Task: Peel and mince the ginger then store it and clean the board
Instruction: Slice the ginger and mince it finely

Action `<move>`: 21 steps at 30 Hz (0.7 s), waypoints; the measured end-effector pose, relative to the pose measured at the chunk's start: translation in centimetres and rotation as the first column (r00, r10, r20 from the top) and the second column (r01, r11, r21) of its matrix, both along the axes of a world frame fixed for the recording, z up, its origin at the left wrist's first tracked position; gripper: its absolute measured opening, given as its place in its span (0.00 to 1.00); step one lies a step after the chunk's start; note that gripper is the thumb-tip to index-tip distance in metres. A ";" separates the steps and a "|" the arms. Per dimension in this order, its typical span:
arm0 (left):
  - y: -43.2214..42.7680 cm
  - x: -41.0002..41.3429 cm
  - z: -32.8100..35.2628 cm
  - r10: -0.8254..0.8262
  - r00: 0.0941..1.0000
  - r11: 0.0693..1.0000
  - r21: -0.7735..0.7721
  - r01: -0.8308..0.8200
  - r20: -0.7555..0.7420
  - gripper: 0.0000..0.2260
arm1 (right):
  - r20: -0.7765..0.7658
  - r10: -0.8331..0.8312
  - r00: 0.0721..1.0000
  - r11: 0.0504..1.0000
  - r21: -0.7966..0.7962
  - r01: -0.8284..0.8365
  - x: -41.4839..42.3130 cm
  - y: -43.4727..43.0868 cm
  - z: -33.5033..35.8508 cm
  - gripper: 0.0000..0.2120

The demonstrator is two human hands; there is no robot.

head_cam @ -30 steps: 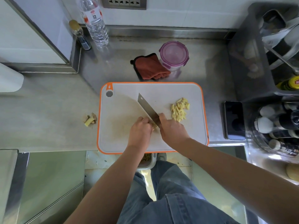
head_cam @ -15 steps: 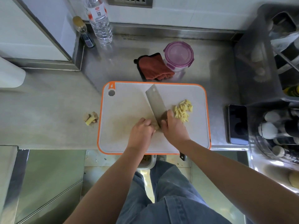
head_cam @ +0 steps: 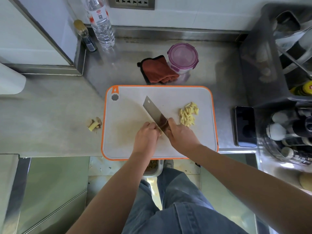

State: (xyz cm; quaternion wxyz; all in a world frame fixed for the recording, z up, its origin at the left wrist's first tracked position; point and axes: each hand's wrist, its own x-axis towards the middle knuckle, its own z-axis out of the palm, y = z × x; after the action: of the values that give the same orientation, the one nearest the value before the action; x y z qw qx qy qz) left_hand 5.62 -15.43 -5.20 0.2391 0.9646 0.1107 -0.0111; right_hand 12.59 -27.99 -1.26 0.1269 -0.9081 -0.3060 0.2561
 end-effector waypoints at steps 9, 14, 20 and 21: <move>0.2 0.1 -0.8 -0.030 1.000 1.000 -0.004 0.030 0.009 0.06 | 0.064 0.060 0.996 0.987 -0.153 -0.050 -0.6 1.2 0.1 0.16; 0.3 0.1 -0.8 -0.022 0.999 1.000 -0.010 0.022 0.033 0.04 | 0.084 0.041 0.996 0.989 -0.145 -0.029 -0.9 1.1 -0.6 0.16; 0.3 0.0 -0.5 -0.035 0.999 0.999 0.008 0.034 0.039 0.07 | -0.053 -0.168 0.984 0.986 -0.001 0.168 -0.1 1.3 -0.5 0.09; 0.3 0.0 -0.4 -0.035 0.999 0.999 0.012 0.035 0.028 0.08 | -0.081 -0.208 0.975 0.976 0.040 0.212 0.1 1.8 -0.5 0.08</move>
State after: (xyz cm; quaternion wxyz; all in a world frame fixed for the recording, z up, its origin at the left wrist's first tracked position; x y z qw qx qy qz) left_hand 5.60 -15.16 -5.65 0.2346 0.9679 0.0903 -0.0009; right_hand 12.71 -26.16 -1.71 0.1867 -0.9216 -0.2092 0.2685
